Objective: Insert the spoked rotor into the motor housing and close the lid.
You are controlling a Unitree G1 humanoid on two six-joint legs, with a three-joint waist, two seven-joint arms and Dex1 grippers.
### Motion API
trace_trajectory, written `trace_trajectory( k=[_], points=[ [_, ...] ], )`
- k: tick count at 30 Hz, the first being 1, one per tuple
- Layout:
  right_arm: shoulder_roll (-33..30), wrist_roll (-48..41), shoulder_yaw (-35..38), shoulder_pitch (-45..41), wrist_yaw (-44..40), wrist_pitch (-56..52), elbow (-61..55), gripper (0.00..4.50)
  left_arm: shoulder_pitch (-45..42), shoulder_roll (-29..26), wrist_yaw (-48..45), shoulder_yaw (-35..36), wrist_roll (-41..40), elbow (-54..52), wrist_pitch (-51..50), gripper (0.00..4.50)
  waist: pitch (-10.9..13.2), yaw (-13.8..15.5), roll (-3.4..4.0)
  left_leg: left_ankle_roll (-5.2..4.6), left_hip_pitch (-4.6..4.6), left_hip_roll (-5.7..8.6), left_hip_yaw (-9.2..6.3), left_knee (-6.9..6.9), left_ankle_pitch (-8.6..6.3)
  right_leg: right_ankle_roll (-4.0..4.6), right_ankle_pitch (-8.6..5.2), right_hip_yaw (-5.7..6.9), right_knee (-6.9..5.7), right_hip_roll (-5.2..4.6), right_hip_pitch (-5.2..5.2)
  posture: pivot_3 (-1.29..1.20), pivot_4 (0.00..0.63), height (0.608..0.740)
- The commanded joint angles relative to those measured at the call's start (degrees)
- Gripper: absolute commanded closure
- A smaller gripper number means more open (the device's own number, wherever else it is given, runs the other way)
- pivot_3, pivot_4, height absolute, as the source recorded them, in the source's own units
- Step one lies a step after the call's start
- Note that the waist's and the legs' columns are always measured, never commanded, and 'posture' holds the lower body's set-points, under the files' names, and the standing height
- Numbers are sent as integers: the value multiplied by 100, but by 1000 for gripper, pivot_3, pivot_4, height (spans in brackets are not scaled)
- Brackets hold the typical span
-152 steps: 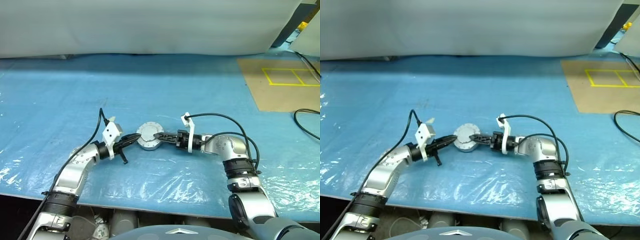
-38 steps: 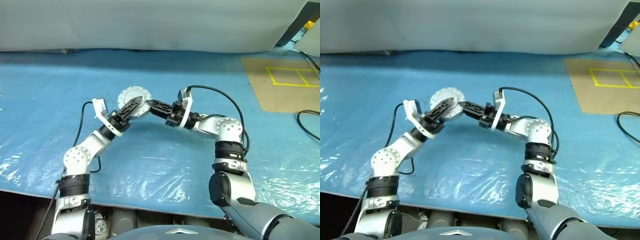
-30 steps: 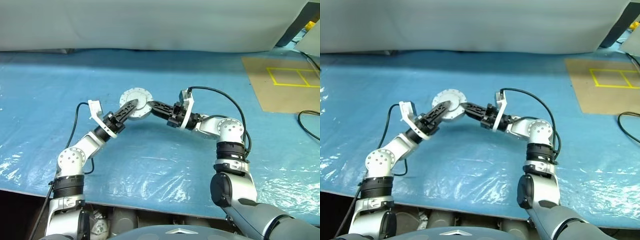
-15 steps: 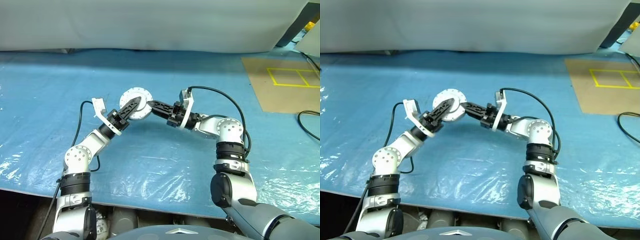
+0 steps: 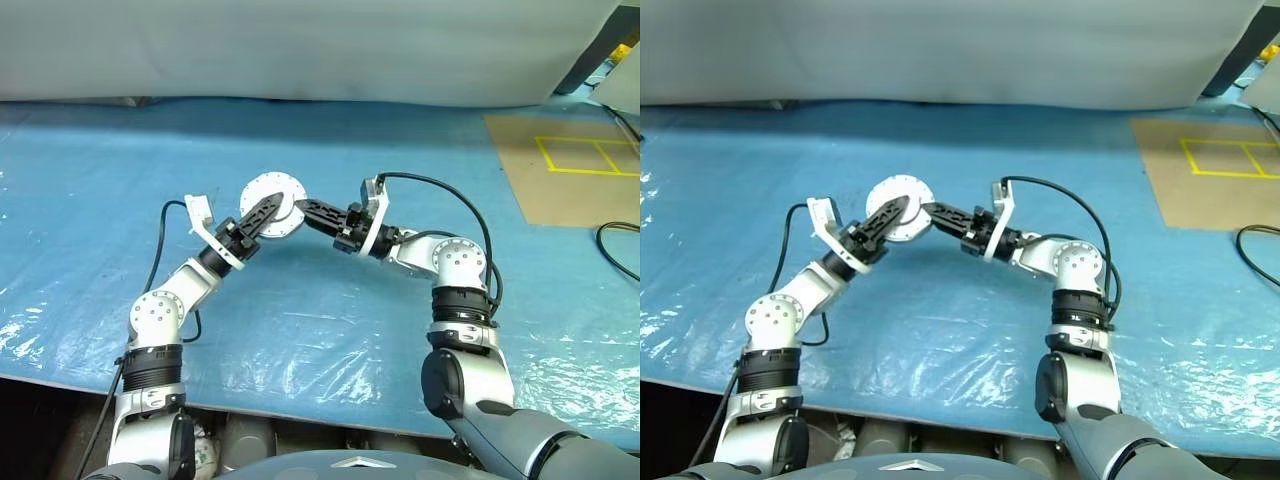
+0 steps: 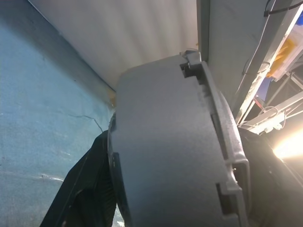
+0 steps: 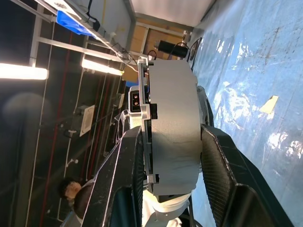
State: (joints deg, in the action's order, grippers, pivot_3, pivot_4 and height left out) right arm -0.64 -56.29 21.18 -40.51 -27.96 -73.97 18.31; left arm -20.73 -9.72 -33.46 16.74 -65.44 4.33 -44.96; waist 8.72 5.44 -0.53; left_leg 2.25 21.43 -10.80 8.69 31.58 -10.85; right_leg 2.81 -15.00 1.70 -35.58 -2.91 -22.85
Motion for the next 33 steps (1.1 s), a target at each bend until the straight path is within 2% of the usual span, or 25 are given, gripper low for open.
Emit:
trace_trajectory(
  k=[1, 2, 4, 8, 22, 33],
  points=[
    [-32, 98, -331, 24, -172, 270, -381, 3180, -111, -78, 76, -36, 272, -341, 216, 1634, 0, -3, 0, 0, 0, 0, 0, 0, 0, 0, 0, 0, -1, 1, 0, 0, 150, 740],
    [-66, 193, -454, 71, -279, 434, -473, 3180, -119, -77, 92, -45, 288, -348, 223, 1634, 0, -1, 0, 0, 0, 1, 0, 0, 0, 0, 0, 0, -1, 1, 0, 0, 150, 740],
    [8, 185, -291, 37, -142, 654, -274, 2431, -148, -48, 122, -12, 243, -346, 227, 1637, 0, -3, -1, 0, 1, 1, -1, 0, 0, 0, 0, 0, 0, 1, 0, 0, 150, 740],
    [-41, -42, -97, -91, -15, 353, 21, 1231, -225, -36, 146, 67, 240, -284, 245, 1637, 1, -7, -1, 0, 1, 1, -2, 2, 0, 0, 0, 1, -2, 1, 0, 0, 150, 740],
    [-155, 171, -24, -66, 192, 472, 359, 1231, -658, -281, 437, 839, 202, -153, 637, 1637, 2, -8, -3, 0, 3, 3, -3, 6, 0, 0, 0, 2, -4, 1, 0, 0, 150, 740],
    [-567, 211, -202, 275, 7, 453, -139, 1231, -404, -1288, 774, 1083, 2029, 1467, 2018, 1637, 7, 13, -12, 0, 6, 3, -8, 6, 0, -1, 1, 7, 3, 4, 1, 0, 150, 740]
  ],
)
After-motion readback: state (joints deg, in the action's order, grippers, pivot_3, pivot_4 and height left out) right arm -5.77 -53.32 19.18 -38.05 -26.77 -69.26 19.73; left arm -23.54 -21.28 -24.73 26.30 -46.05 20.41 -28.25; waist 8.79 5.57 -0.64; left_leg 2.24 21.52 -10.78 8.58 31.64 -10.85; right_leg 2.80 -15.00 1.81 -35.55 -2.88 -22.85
